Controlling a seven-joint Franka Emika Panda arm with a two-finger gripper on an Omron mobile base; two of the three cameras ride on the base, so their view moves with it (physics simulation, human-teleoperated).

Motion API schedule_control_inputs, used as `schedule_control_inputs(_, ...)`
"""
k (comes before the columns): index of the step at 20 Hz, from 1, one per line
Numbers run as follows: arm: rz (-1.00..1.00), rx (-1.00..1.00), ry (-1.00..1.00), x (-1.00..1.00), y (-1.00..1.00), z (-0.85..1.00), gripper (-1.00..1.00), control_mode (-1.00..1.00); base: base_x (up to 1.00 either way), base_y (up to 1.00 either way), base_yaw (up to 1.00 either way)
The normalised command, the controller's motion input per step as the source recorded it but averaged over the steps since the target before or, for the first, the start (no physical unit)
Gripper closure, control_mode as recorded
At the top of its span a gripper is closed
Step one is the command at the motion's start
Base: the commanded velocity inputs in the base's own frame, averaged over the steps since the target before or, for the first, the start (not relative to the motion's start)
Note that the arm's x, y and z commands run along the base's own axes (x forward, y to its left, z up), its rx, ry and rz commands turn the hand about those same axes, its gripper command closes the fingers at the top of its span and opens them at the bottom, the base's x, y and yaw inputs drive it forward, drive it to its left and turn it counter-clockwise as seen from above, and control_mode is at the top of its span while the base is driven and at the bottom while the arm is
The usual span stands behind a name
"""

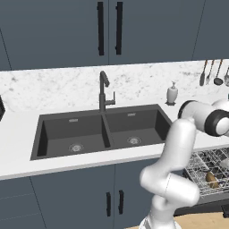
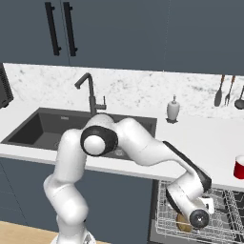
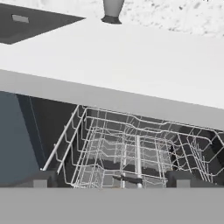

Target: Pick up the cup and bowl from the counter, place them in the dishwasher, and close the dishwasher door.

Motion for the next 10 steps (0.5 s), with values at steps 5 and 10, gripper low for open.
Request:
schedule_control_inputs(5,0.00,-0.05,-0.03,-0.05,0.00,1.00,-1.00,-1.00,0.00,0.00,0.00)
schedule_control_inputs(10,0.00,-0.07,0.06,0.04,0.00,1.00,-1.00,-1.00,0.00,0.00,0.00)
